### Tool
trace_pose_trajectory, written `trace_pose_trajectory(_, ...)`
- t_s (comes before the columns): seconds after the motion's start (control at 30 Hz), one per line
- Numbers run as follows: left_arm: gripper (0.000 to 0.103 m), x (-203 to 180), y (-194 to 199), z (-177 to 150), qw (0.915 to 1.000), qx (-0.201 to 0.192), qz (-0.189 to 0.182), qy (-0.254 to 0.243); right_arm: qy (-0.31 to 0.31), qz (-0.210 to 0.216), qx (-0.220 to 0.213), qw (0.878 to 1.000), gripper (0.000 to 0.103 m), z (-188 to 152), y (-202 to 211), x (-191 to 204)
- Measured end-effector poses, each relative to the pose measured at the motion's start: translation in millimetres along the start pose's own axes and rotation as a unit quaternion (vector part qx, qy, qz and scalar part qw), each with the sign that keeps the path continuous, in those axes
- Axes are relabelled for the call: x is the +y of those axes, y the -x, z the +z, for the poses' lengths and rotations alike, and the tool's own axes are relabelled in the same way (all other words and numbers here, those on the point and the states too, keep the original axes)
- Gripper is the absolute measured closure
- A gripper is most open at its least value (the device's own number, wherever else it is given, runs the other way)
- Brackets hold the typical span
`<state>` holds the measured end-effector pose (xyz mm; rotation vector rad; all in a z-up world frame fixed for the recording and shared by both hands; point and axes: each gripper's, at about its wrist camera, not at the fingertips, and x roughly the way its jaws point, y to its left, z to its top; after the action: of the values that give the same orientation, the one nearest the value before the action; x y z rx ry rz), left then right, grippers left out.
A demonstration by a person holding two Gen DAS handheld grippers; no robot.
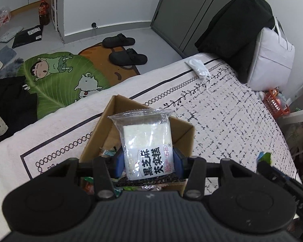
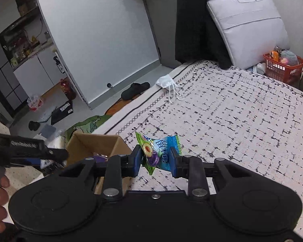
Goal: Organize snacks
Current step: 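Carry the white and blue-green packets over the cardboard box with both tools, then open both tools to drop the white and blue-green packets into the box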
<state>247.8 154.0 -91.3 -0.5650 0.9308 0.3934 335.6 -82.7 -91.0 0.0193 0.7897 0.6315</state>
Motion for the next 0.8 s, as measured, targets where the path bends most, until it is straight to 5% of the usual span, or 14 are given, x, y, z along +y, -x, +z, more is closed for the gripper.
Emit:
trace_pose_trajectory(0.47,0.056,30.0,-29.5,16.1,0.9994,0.032,-0.009,-0.007,0.01,0.019,0.021,1.0,0.075,-1.8,-36.6,64.3)
trace_pose_trajectory(0.8,0.044,49.7,-17.5,26.8,0.9986,0.037,-0.028,0.024,0.015,0.02,0.041,0.999,0.075,-7.2,-55.3,103.3)
